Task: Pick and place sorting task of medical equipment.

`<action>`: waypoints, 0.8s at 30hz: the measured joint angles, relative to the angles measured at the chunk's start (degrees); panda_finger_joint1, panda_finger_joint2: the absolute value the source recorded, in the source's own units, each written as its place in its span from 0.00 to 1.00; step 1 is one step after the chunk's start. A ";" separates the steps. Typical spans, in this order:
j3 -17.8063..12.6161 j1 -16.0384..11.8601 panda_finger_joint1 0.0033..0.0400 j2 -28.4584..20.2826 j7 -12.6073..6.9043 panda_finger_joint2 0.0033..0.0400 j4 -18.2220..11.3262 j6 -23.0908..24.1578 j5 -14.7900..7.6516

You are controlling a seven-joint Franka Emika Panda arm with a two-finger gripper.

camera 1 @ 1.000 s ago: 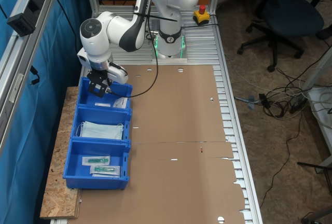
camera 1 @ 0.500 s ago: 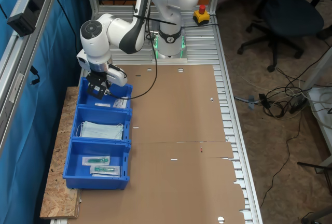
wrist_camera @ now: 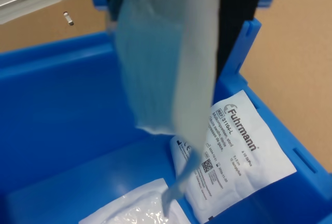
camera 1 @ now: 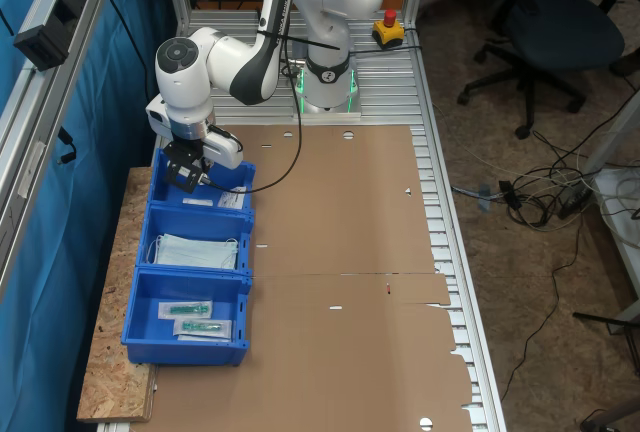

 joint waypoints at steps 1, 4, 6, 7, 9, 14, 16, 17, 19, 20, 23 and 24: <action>0.00 0.00 0.07 0.00 0.00 0.07 0.00 0.10 0.00; 0.00 0.00 0.07 0.00 0.00 0.07 0.00 0.31 0.00; 0.00 0.00 0.07 0.00 0.00 0.07 0.00 0.45 0.00; 0.00 0.00 0.07 0.00 0.00 0.07 0.00 0.53 0.00; 0.00 0.00 0.07 0.00 0.00 0.07 0.00 0.69 0.00; 0.00 0.00 0.07 0.00 0.00 0.07 0.00 1.07 0.00; 0.00 0.00 0.07 0.00 0.00 0.07 0.00 1.16 0.00; 0.00 0.00 0.07 0.00 0.00 0.07 0.00 1.16 0.00; 0.00 0.00 0.07 0.00 0.00 0.07 0.00 1.22 0.00; 0.00 0.00 0.07 0.00 0.00 0.07 0.00 1.24 0.00; 0.00 0.00 0.07 0.00 0.00 0.07 0.00 1.30 0.00; 0.00 0.00 0.07 0.00 0.00 0.07 0.00 1.30 0.00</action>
